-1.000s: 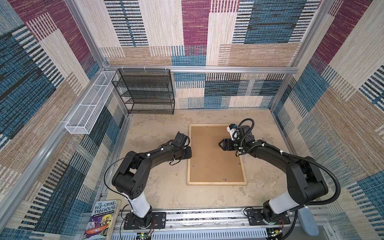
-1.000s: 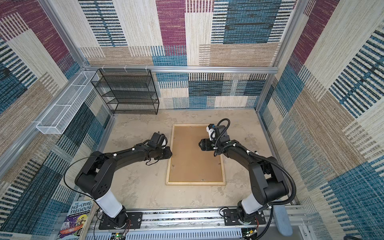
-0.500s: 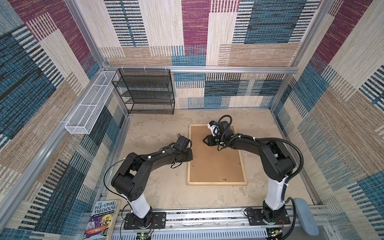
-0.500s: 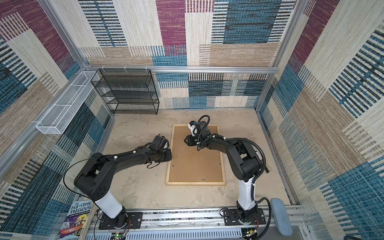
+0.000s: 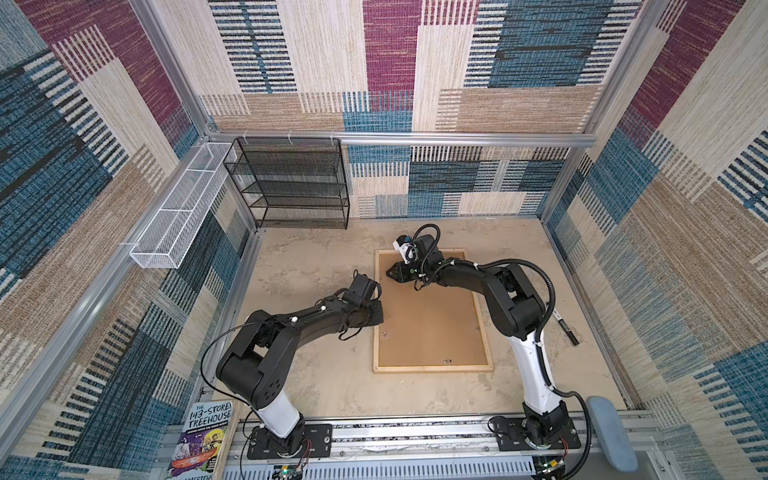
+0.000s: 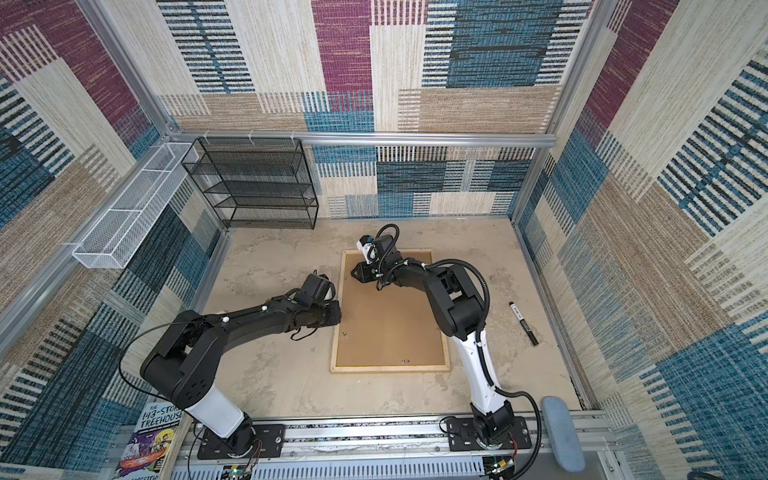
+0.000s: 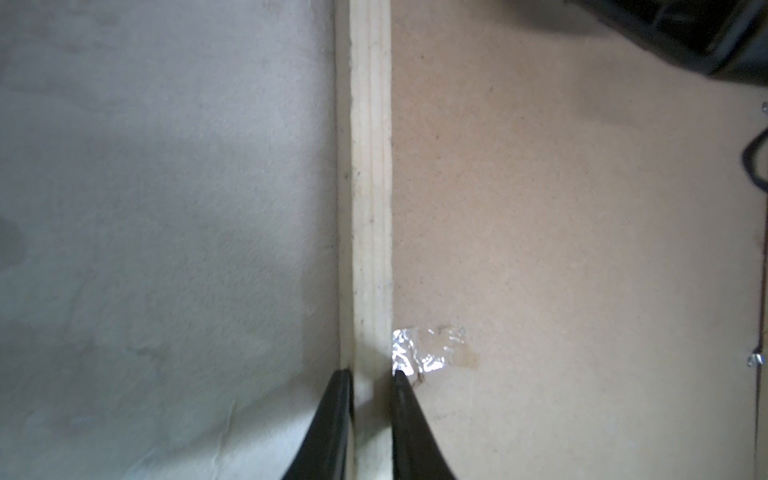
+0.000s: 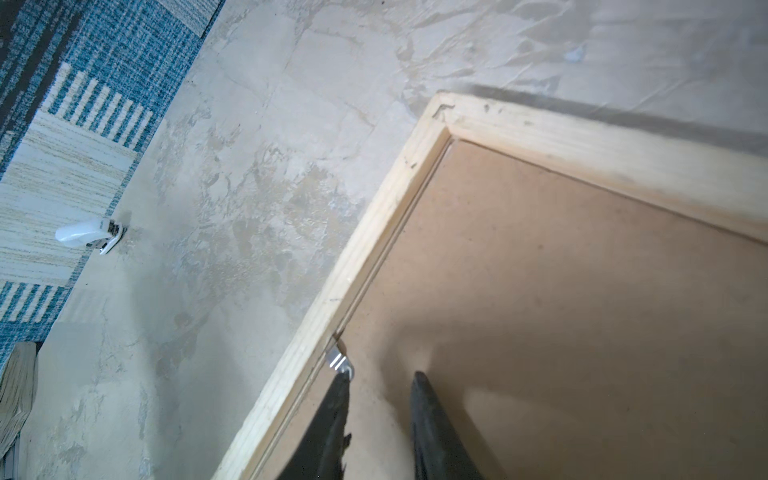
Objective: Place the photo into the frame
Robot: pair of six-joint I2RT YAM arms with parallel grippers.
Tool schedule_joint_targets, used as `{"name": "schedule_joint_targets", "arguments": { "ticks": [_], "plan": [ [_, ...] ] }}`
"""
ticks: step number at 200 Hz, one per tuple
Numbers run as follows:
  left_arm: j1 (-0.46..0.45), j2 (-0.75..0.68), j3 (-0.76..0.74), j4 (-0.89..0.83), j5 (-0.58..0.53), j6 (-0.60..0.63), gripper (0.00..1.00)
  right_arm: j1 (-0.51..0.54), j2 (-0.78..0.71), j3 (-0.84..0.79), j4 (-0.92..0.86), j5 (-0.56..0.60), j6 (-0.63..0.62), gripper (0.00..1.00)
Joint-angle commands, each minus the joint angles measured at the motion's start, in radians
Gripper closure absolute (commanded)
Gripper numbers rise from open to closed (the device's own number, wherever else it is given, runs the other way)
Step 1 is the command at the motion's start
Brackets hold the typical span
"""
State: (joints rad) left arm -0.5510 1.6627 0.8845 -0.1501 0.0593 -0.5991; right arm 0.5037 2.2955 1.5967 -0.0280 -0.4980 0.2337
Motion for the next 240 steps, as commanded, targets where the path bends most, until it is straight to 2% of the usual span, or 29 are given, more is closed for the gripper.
{"name": "schedule_joint_targets", "arguments": {
  "ticks": [1, 72, 146, 240],
  "plan": [
    [0.000, -0.003, -0.002, 0.023, 0.020, 0.021, 0.79, 0.002, 0.020, 0.032, 0.004, -0.068, -0.001, 0.70],
    [0.000, 0.005, 0.002, 0.018, 0.024, 0.028, 0.80, 0.004, 0.062, 0.085, -0.069, -0.143, 0.039, 0.61],
    [0.000, 0.001, -0.001, 0.017, 0.020, 0.030, 0.80, 0.004, 0.077, 0.113, -0.127, -0.201, 0.105, 0.59],
    [0.000, 0.004, 0.005, 0.012, 0.029, 0.038, 0.80, 0.004, 0.119, 0.144, -0.139, -0.228, 0.123, 0.59]
  ]
}}
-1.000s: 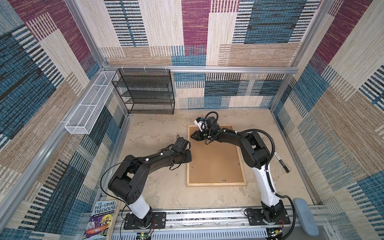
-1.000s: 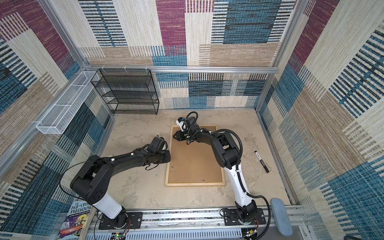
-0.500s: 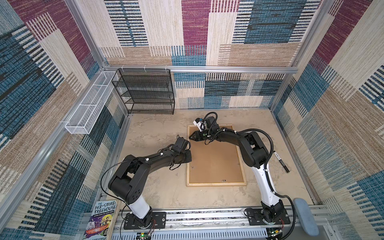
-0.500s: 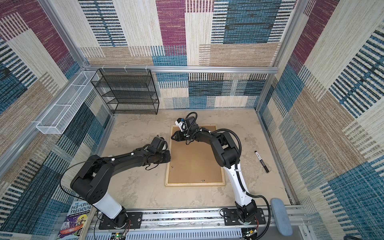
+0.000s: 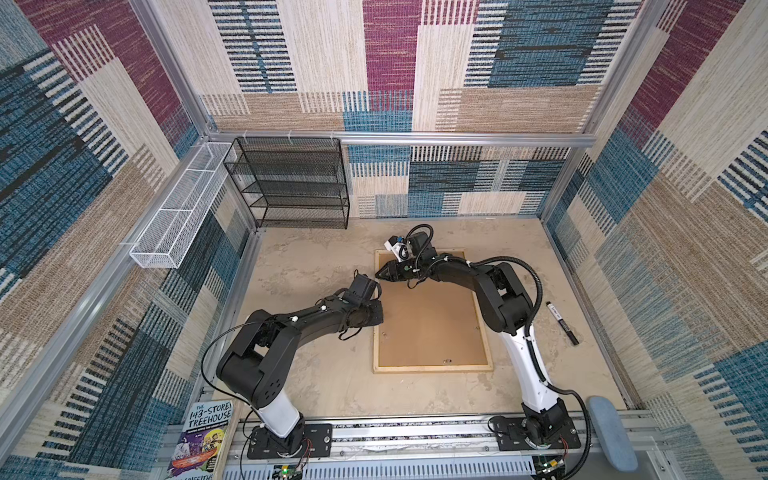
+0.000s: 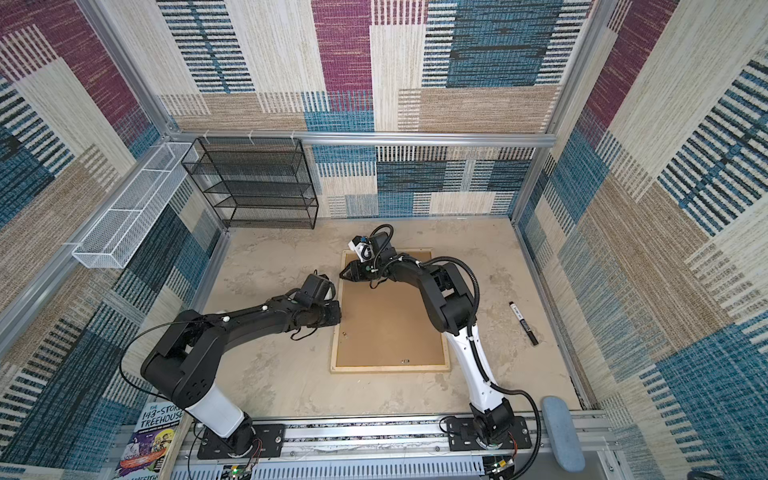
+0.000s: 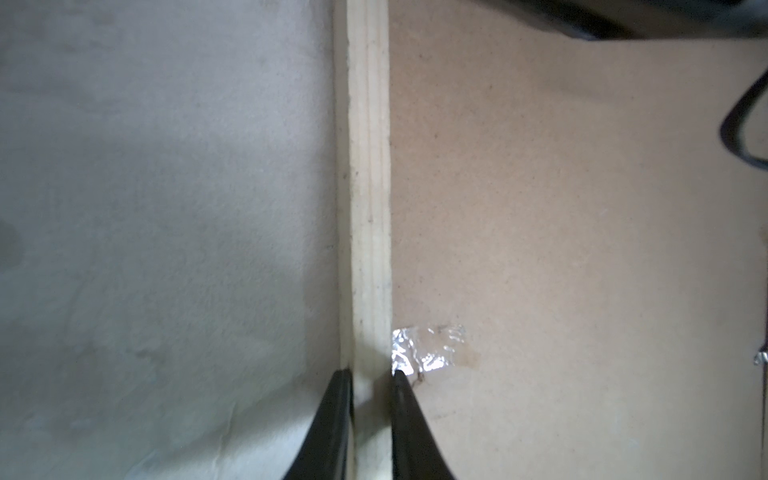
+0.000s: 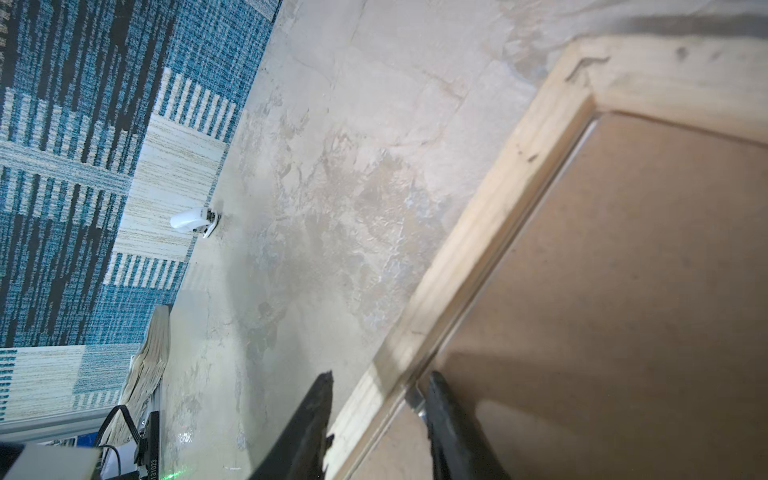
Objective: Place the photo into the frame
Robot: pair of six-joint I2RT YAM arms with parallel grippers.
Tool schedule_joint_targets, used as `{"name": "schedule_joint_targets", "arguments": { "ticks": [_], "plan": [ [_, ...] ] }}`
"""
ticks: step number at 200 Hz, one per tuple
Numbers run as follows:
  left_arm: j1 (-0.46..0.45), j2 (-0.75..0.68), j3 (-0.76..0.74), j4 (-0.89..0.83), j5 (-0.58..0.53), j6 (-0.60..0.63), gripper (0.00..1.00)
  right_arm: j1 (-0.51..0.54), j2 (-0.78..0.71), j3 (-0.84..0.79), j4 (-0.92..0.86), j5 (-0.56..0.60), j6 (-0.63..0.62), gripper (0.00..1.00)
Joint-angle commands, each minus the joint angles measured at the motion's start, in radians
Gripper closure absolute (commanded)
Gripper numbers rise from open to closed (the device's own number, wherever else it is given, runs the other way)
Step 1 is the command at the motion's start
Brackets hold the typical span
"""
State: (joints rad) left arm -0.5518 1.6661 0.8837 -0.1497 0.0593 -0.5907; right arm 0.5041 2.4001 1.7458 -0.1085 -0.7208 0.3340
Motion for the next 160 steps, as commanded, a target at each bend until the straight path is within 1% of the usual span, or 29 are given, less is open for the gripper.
{"name": "schedule_joint_targets", "arguments": {
  "ticks": [1, 50, 97, 160],
  "plan": [
    [0.001, 0.001, 0.006, 0.012, 0.029, 0.029, 0.80, 0.004, 0.014, -0.006, -0.058, -0.006, 0.023, 0.59],
    [0.001, 0.006, 0.012, 0.007, 0.030, 0.034, 0.80, 0.001, 0.021, -0.004, -0.044, -0.004, 0.039, 0.59],
    [0.000, 0.003, 0.013, -0.004, 0.024, 0.038, 0.80, -0.029, 0.011, 0.000, -0.043, 0.006, 0.047, 0.59],
    [0.001, 0.008, 0.018, -0.007, 0.020, 0.042, 0.80, -0.036, 0.002, -0.007, -0.097, -0.056, 0.018, 0.59]
  ]
}}
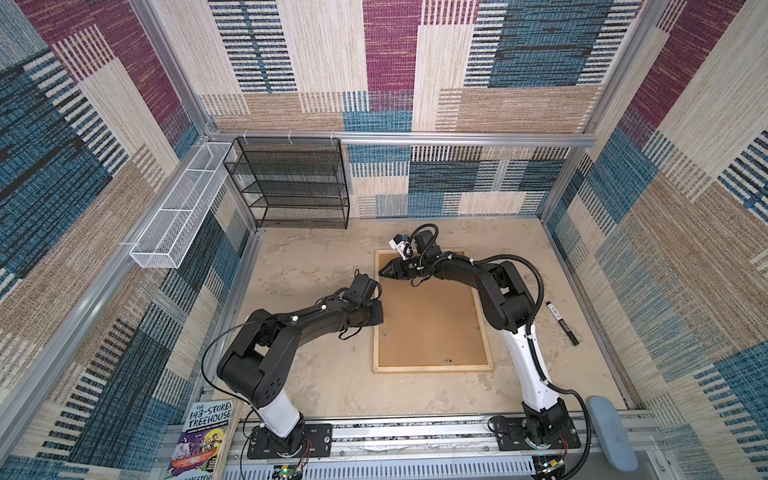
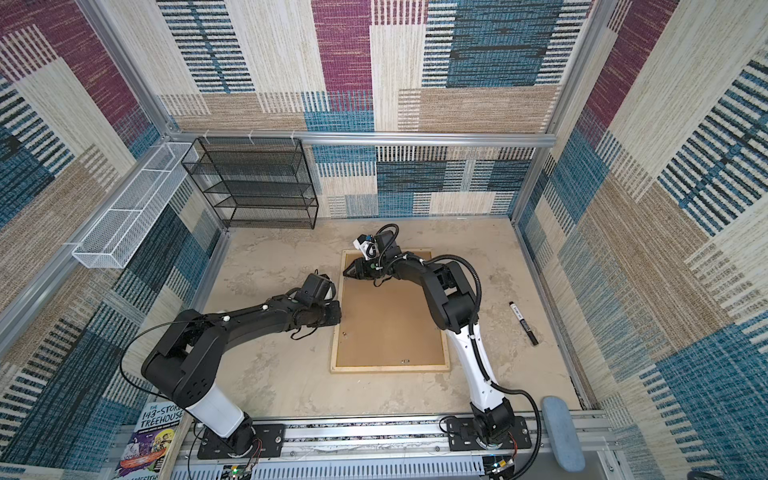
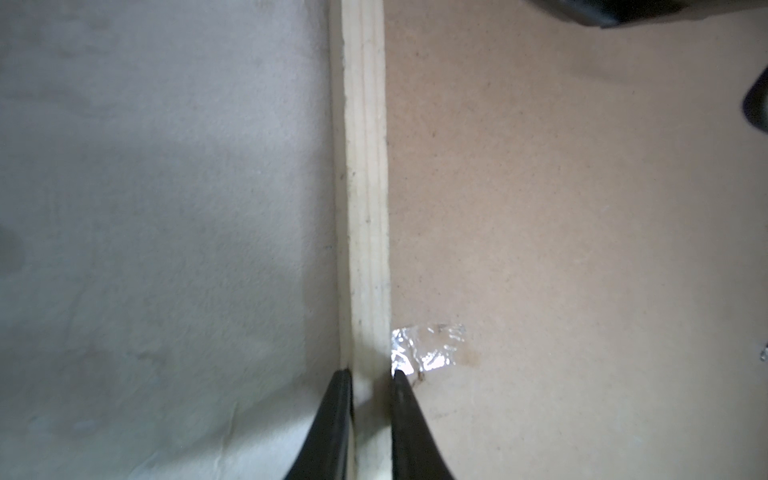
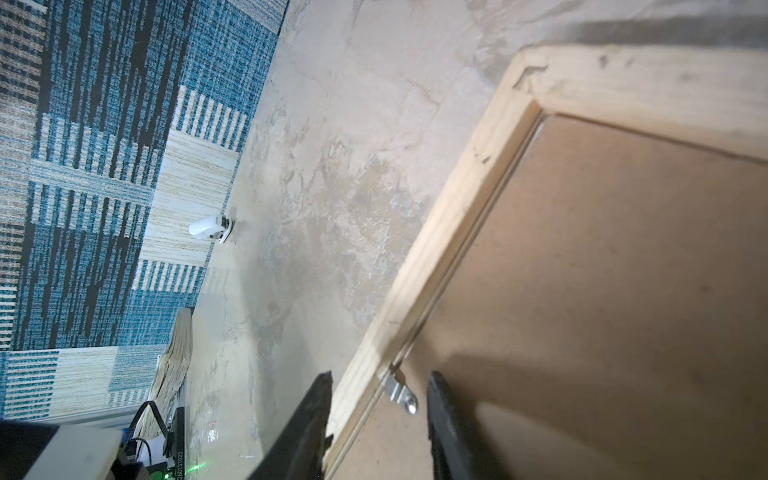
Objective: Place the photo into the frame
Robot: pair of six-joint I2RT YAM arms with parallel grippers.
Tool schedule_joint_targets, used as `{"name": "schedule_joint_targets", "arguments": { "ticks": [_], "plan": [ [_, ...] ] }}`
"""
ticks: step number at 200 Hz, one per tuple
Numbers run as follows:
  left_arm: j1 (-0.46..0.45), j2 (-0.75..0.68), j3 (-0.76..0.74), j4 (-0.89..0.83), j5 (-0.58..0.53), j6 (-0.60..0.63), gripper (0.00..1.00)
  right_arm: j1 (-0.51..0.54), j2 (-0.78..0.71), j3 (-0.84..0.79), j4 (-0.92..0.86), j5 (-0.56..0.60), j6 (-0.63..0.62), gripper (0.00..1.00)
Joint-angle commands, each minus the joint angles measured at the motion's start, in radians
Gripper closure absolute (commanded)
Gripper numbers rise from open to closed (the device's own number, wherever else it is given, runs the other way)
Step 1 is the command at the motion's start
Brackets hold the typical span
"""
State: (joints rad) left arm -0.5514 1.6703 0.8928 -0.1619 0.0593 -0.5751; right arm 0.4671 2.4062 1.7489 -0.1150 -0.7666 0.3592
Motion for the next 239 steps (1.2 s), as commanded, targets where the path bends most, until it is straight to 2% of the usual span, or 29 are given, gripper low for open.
{"name": "schedule_joint_targets", "arguments": {
  "ticks": [1, 77, 126, 239],
  "plan": [
    [0.001, 0.004, 0.009, 0.006, 0.020, 0.026, 0.80, 0.001, -0.004, -0.010, -0.091, -0.011, -0.007, 0.59],
    [0.001, 0.000, 0.006, 0.004, 0.020, 0.027, 0.80, 0.001, 0.010, -0.029, -0.082, -0.108, 0.044, 0.54],
    [0.001, -0.013, -0.003, 0.004, 0.018, 0.027, 0.81, -0.002, 0.022, -0.027, -0.070, -0.100, 0.085, 0.53],
    [-0.002, -0.014, -0.010, 0.022, 0.041, 0.023, 0.81, -0.010, 0.004, -0.112, 0.090, -0.071, 0.242, 0.53]
  ]
}}
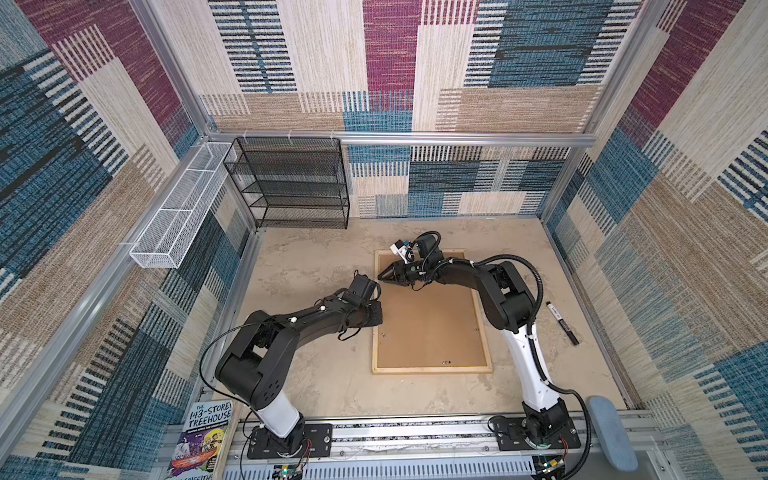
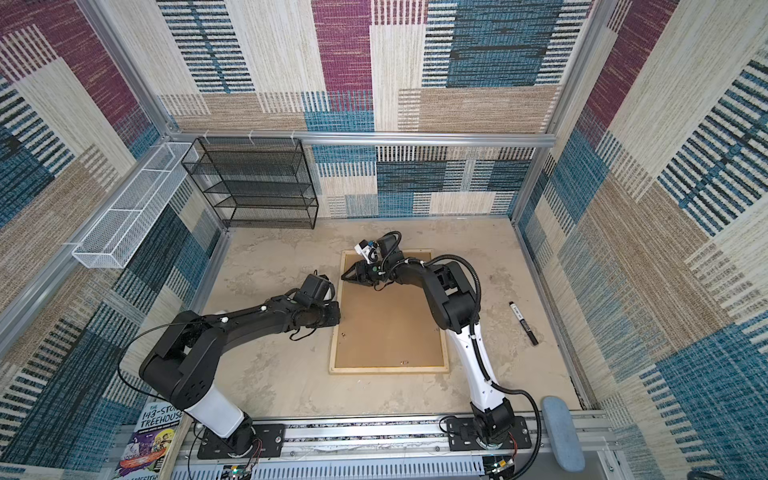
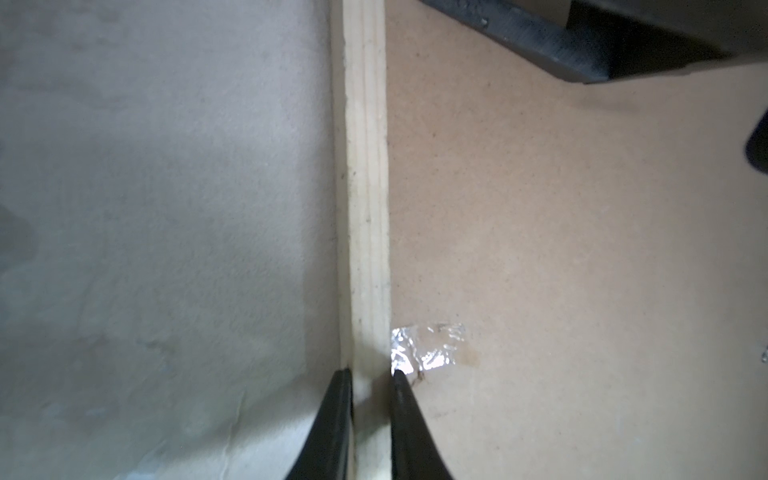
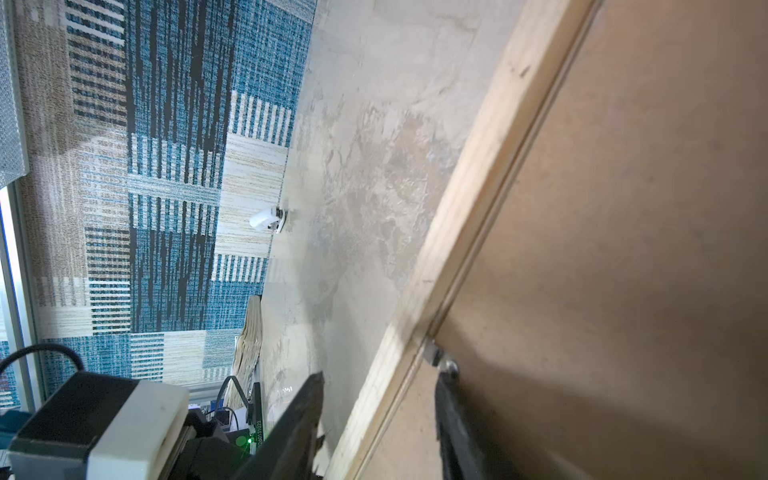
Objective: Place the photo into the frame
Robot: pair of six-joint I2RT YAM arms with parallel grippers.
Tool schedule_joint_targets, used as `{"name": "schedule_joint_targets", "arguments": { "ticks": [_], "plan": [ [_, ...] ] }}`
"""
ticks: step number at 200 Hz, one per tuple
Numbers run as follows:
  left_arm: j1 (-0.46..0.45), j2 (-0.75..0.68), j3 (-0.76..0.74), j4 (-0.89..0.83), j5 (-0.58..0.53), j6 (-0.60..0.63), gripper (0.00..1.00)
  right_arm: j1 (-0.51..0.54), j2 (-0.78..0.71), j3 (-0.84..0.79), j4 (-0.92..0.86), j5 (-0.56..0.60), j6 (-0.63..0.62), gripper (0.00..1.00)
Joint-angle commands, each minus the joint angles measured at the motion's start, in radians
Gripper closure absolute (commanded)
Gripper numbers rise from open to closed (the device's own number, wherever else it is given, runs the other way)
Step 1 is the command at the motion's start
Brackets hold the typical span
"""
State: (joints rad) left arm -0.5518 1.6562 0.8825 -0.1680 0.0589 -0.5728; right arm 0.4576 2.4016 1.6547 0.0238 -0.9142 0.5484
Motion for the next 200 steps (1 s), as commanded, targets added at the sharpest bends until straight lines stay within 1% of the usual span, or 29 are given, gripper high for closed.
{"name": "schedule_joint_targets", "arguments": {
  "ticks": [1, 58, 200],
  "plan": [
    [-0.002, 0.000, 0.001, 0.028, 0.042, 0.021, 0.81, 0.000, 0.009, -0.019, -0.047, 0.077, 0.055, 0.53],
    [-0.005, 0.009, 0.005, 0.033, 0.047, 0.024, 0.81, 0.000, 0.013, -0.032, 0.007, 0.067, 0.105, 0.53],
    [-0.008, 0.016, 0.013, 0.033, 0.055, 0.027, 0.81, 0.007, 0.030, -0.012, 0.016, 0.056, 0.117, 0.53]
  ]
}}
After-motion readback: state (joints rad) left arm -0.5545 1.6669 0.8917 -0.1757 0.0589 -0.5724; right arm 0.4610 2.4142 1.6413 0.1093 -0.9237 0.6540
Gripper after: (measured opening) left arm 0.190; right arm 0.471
